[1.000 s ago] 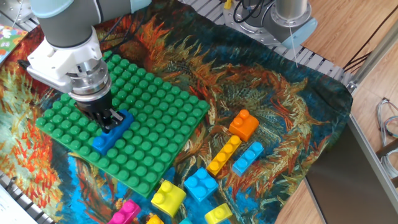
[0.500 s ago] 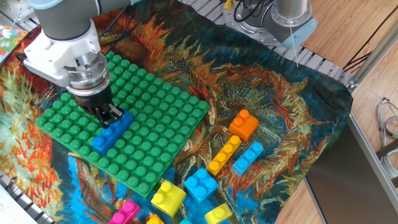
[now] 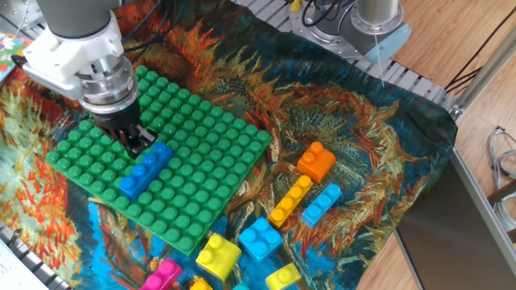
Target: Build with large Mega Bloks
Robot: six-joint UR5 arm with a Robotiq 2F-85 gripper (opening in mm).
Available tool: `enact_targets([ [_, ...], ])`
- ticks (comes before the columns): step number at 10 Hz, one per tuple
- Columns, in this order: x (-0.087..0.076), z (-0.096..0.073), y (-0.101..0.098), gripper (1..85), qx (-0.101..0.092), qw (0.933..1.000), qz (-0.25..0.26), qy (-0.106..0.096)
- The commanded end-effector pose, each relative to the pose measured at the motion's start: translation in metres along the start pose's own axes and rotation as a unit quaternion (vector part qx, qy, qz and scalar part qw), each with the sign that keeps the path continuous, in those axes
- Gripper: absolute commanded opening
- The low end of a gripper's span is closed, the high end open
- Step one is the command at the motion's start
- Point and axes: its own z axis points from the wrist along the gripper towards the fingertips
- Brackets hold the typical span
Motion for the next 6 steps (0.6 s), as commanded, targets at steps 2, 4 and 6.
enact_targets([
  [2, -0.003, -0.003, 0.006, 1.3, -0.017, 0.9995, 0.028, -0.006],
  [4, -0.012, -0.004, 0.015, 1.3, -0.034, 0.9979, 0.050, -0.022],
  [6, -0.011, -0.001, 0.062, 1.3, -0.025, 0.9941, 0.100, -0.033],
])
